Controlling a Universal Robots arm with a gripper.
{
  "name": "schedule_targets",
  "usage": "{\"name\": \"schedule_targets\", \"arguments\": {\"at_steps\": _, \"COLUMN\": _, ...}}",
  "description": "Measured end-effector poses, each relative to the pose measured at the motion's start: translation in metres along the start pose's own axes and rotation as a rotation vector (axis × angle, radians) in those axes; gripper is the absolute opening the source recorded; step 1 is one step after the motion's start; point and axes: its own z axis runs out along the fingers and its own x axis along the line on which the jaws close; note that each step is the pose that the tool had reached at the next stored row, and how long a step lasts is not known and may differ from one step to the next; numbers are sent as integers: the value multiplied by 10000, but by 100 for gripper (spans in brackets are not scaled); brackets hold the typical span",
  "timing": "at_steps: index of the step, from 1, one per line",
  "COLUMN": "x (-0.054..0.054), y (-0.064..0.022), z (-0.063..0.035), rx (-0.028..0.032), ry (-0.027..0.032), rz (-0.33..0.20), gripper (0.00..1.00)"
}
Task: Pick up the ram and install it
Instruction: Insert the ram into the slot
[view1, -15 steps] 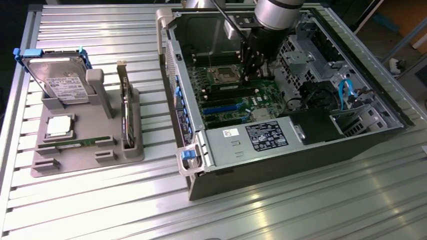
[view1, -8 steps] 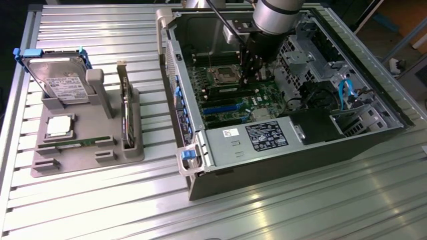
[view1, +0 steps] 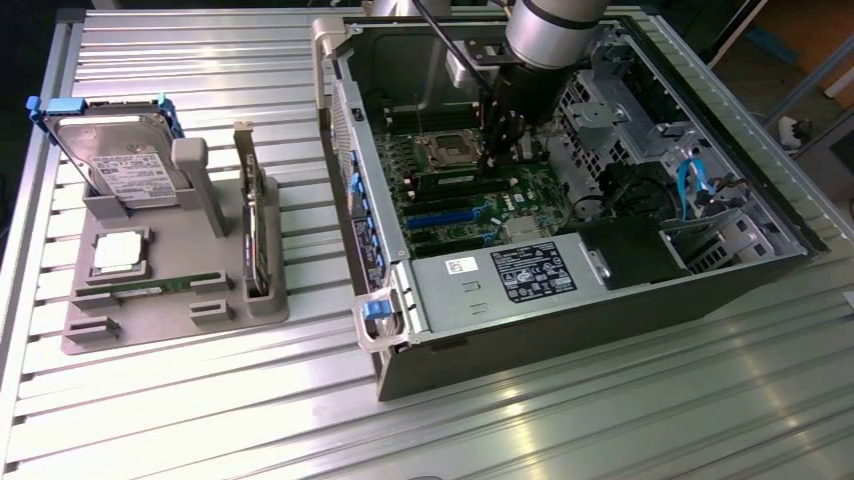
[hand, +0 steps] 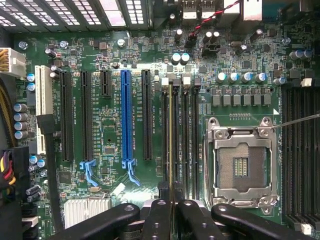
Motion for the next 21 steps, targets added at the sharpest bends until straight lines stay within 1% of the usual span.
{"name": "schedule_targets", "arguments": {"at_steps": 3, "x": 3, "y": 0, "z": 0, "rx": 2, "ry": -20, "rz": -38, "gripper": 12}}
{"name": "schedule_targets", "arguments": {"at_steps": 12, "x": 38, "y": 4, "z": 0, "rx": 2, "ry": -22, "rz": -73, "gripper": 12}}
{"name": "schedule_targets", "arguments": {"at_steps": 14, "x": 39, "y": 5, "z": 0, "rx": 3, "ry": -30, "rz": -130, "gripper": 12}}
{"name": "schedule_targets", "arguments": {"at_steps": 21, "x": 40, "y": 19, "z": 1, "rx": 3, "ry": -31, "rz": -136, "gripper": 12}}
